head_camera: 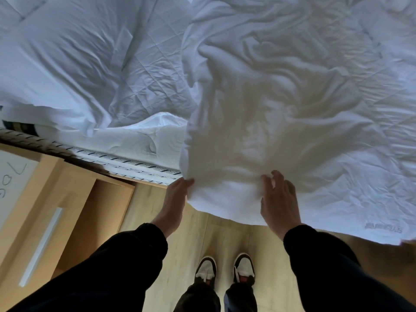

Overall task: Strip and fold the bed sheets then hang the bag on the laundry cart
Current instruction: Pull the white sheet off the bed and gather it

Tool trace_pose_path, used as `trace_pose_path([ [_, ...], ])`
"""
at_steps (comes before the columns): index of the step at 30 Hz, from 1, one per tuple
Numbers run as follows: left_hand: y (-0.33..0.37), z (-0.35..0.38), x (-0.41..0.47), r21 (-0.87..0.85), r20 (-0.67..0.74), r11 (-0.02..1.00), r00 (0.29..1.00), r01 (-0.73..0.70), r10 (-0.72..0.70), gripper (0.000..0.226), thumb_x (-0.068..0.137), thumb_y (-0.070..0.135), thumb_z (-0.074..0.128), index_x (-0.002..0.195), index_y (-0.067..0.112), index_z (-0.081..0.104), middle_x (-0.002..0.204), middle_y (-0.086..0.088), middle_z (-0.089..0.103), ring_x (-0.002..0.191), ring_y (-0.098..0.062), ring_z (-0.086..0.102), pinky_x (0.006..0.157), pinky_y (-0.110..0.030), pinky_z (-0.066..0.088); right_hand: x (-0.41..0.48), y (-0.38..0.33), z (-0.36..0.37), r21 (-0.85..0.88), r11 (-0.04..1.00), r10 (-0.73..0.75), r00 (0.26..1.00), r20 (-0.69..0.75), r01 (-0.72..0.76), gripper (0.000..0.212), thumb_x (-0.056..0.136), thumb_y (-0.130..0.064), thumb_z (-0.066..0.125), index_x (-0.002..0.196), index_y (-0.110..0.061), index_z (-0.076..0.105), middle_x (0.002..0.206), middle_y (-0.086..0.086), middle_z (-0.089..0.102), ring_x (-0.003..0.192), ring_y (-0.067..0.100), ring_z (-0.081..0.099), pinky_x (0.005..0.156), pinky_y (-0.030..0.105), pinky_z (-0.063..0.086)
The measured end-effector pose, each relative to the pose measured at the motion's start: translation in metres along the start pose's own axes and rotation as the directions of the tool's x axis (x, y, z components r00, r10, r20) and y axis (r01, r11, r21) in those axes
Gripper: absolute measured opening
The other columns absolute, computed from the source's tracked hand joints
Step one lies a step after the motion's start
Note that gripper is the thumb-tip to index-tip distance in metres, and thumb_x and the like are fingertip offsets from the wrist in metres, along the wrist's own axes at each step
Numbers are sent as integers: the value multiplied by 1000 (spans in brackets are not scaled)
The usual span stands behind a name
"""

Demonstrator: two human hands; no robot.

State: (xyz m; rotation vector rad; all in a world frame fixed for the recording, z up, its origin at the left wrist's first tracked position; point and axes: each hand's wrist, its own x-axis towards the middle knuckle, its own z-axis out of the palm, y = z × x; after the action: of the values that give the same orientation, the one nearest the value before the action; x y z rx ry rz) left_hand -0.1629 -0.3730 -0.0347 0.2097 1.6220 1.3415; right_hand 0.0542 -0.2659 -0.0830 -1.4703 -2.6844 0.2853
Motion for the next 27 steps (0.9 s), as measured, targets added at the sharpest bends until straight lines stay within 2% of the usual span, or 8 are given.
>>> trace_pose_path([
  [2,5,0,-4,210,83,976,996,-54,37,37,71,28,70,104,10,65,96,-2,74,93,-18,69,82,-29,53,-13,-15,3,0,998,-58,991,117,58,78,59,-4,76,131,-8,46,138,23,43,125,37,48,101,52,41],
  [6,4,10,-10,665,119,736,991,-130,67,52,59,23,81,101,14,52,87,5,64,91,-22,62,90,-33,45,-31,-36,-3,0,992,-119,948,297,125,102,73,-39,77,151,-16,15,156,20,17,143,36,23,112,52,16],
  [9,16,19,-22,553,161,828,987,-98,10,51,58,14,82,97,10,51,84,-2,64,75,-18,61,64,-24,52,-48,-52,-14,113,987,-149,903,402,112,99,87,-46,61,151,-21,-10,159,12,-7,147,32,0,116,48,1],
  [12,34,26,-36,364,133,931,991,-37,-13,71,49,21,80,109,15,41,99,-14,65,85,-24,65,74,-41,56,-63,-65,-36,143,989,-104,908,406,49,104,86,-50,60,150,-18,-15,159,11,-11,147,29,-6,117,49,0],
  [15,58,31,-53,177,108,967,973,185,-206,75,66,6,78,125,7,32,110,-16,63,94,-28,66,77,-41,55,-68,-74,-67,185,982,-43,934,355,-25,99,87,-47,59,151,-15,-9,160,9,-7,148,25,-5,117,46,-2],
  [20,104,42,-88,309,320,873,823,378,-470,35,75,-2,70,110,-2,64,107,-21,68,94,-33,66,85,-42,53,-69,-87,-113,230,973,-40,957,287,-28,96,84,-31,64,152,-9,1,160,9,8,147,23,8,117,44,4],
  [23,125,52,-103,423,298,865,860,270,-414,41,65,5,74,105,2,66,105,-22,69,100,-38,65,91,-49,51,-66,-96,-130,208,978,-67,974,218,21,96,77,-29,69,149,-5,10,156,14,23,144,27,22,115,48,14],
  [27,142,55,-112,299,225,915,911,272,-344,30,82,-2,62,112,-3,62,106,-23,68,100,-38,65,90,-48,52,-52,-104,-155,256,962,41,977,209,-95,85,81,-19,62,150,-8,13,158,14,9,146,26,14,117,42,10],
])
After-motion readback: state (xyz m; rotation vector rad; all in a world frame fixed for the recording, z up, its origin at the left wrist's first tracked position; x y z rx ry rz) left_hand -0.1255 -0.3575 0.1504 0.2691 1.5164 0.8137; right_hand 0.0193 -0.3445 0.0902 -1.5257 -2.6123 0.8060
